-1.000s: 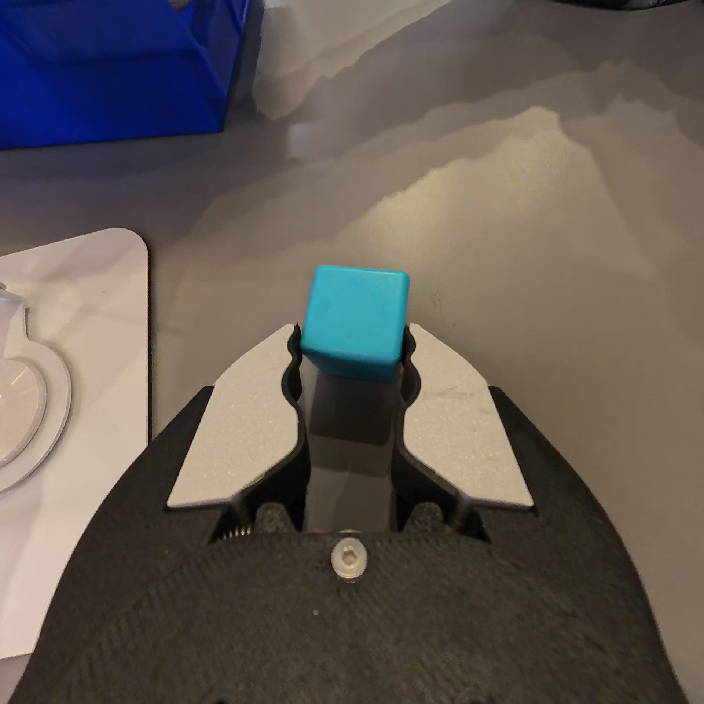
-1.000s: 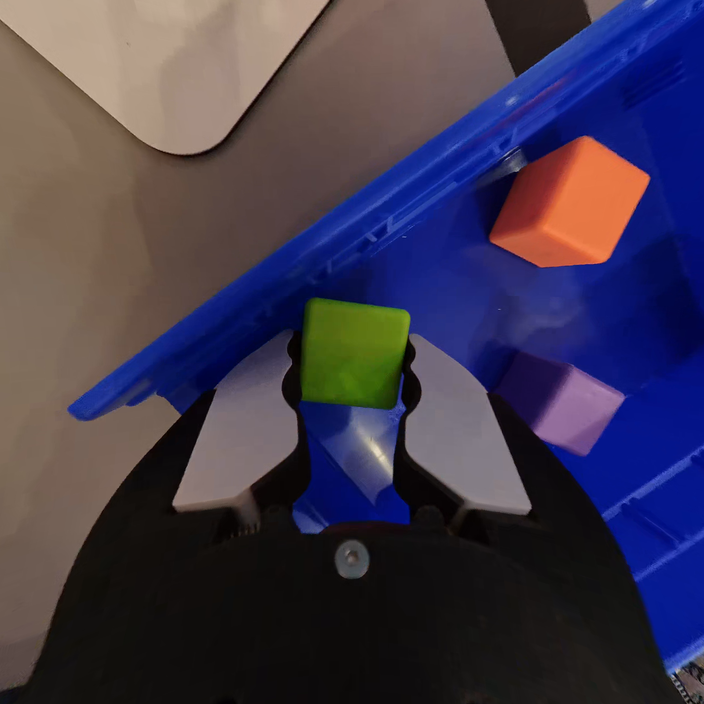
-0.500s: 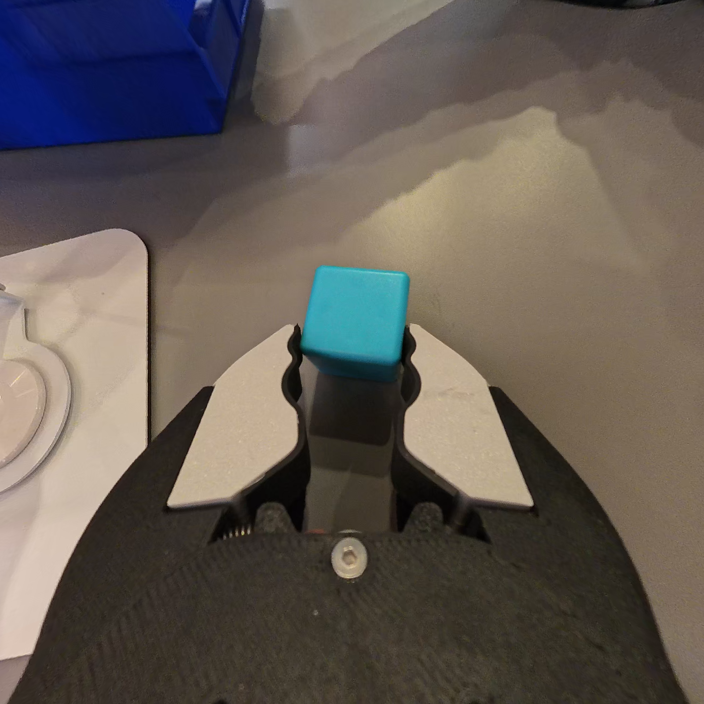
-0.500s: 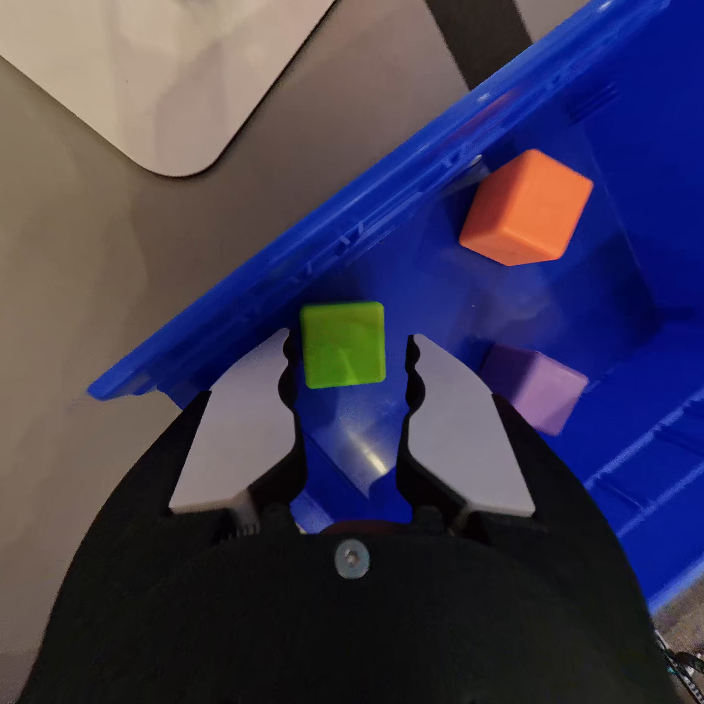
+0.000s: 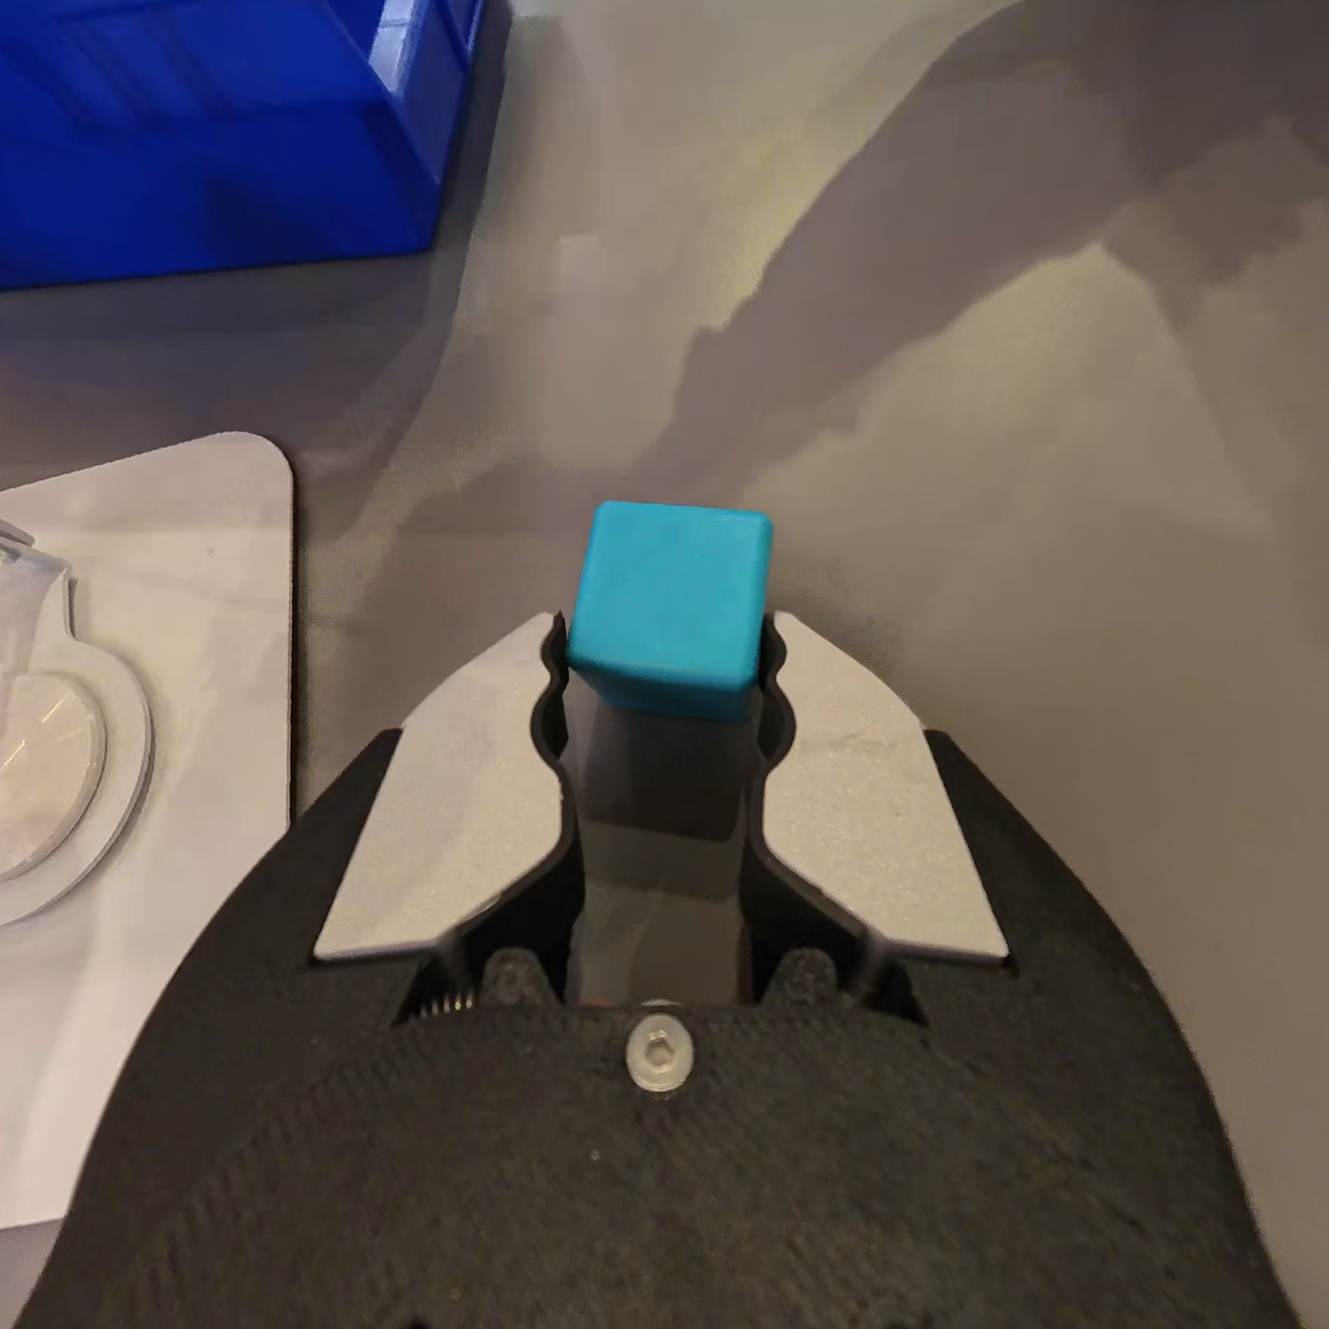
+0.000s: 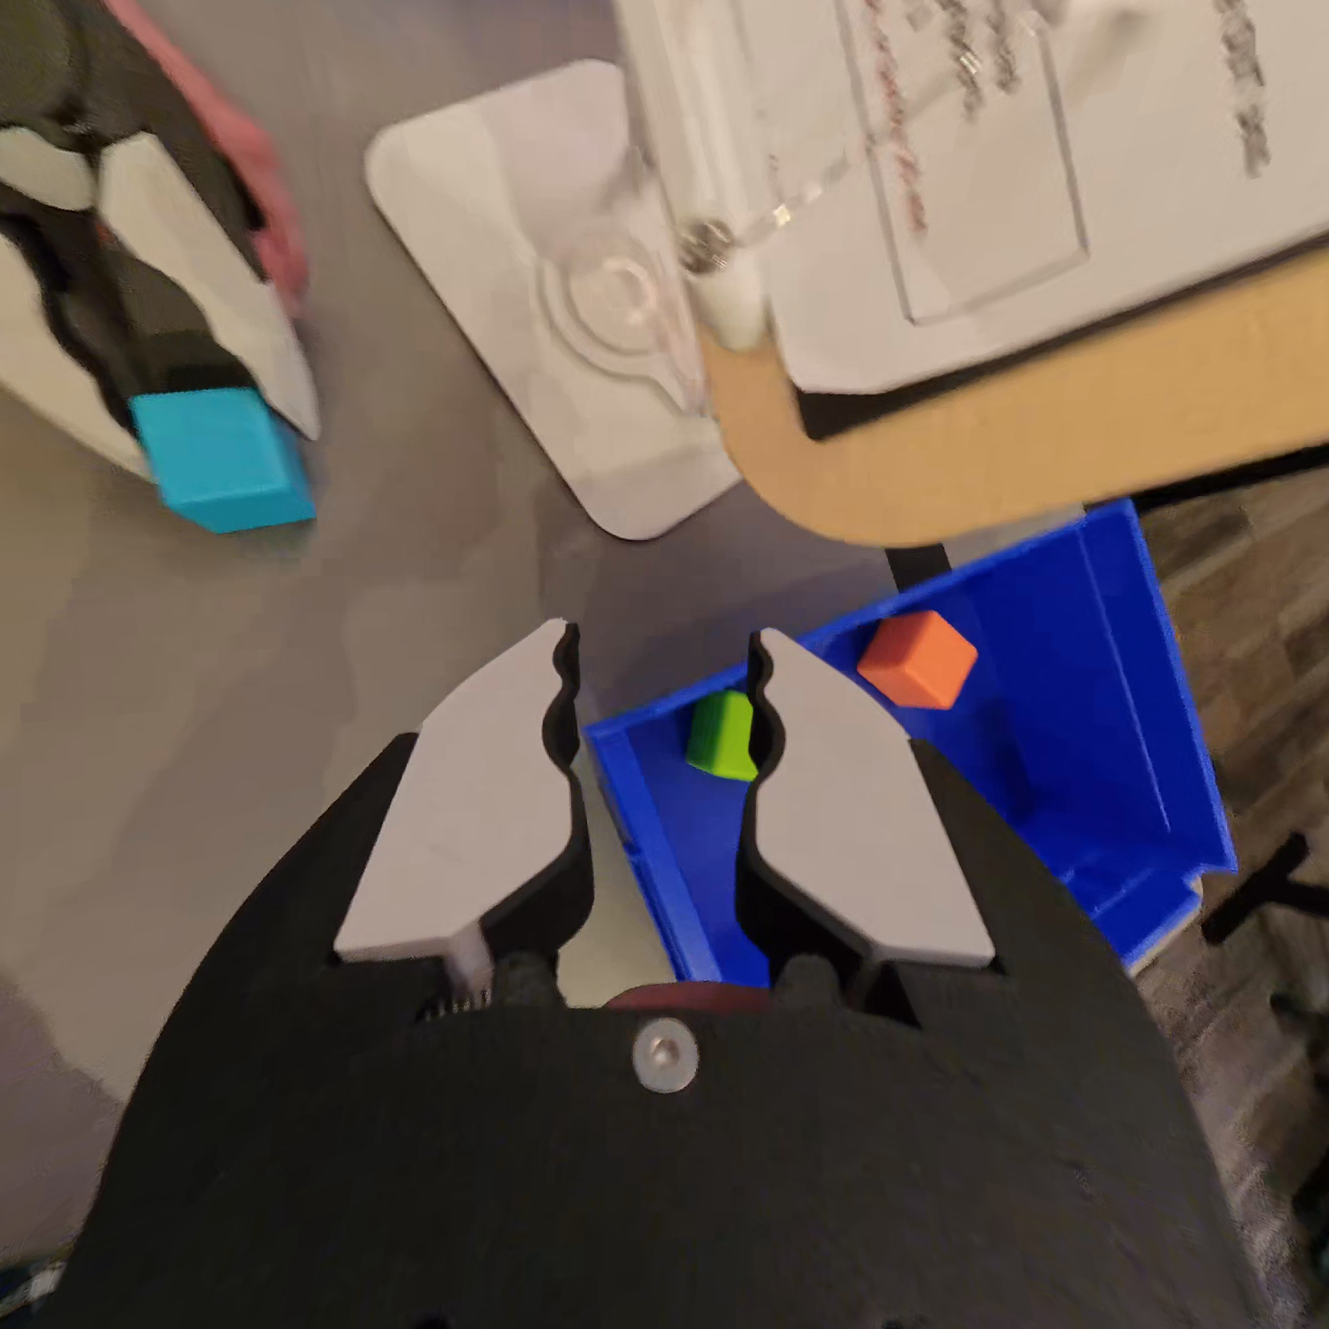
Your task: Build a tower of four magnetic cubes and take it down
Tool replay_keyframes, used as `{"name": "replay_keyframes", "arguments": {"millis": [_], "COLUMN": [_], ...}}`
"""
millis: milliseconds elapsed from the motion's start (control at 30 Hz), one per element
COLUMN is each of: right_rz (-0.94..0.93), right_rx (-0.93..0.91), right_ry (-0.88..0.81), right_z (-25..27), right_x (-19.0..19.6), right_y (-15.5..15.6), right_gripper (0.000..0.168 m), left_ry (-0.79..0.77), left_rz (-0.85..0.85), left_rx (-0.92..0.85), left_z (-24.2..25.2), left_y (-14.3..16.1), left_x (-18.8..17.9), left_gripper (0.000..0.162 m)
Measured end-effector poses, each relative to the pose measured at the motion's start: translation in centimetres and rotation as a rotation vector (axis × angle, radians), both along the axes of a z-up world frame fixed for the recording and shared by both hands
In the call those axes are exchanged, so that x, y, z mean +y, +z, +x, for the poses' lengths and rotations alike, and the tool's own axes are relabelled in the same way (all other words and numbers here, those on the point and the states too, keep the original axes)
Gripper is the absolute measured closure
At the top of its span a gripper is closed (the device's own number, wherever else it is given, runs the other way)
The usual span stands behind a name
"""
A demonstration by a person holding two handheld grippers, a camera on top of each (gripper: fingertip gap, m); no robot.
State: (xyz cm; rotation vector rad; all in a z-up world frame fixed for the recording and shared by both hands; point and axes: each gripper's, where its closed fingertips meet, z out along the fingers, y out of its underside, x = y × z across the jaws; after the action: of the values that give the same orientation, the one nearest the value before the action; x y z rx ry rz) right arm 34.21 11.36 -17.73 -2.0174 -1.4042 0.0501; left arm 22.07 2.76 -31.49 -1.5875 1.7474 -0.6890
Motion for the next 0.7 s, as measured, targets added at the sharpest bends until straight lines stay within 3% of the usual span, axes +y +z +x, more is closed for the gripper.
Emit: {"name": "replay_keyframes", "arguments": {"millis": [267, 700], "right_rz": [-0.027, -0.148], "right_rx": [-0.013, -0.084], "right_ry": [0.112, 0.276], "right_z": [-4.3, -10.5], "right_x": [-1.9, -5.5], "right_y": [-1.2, -6.3], "right_gripper": [0.123, 0.108], "left_ry": [0.002, 0.026], "left_rz": [-0.051, -0.139], "left_rx": [-0.104, -0.231], "left_z": [-0.2, -1.3], "left_y": [1.5, 3.4], "left_x": [0.2, 1.1], "left_gripper": [0.096, 0.099]}}
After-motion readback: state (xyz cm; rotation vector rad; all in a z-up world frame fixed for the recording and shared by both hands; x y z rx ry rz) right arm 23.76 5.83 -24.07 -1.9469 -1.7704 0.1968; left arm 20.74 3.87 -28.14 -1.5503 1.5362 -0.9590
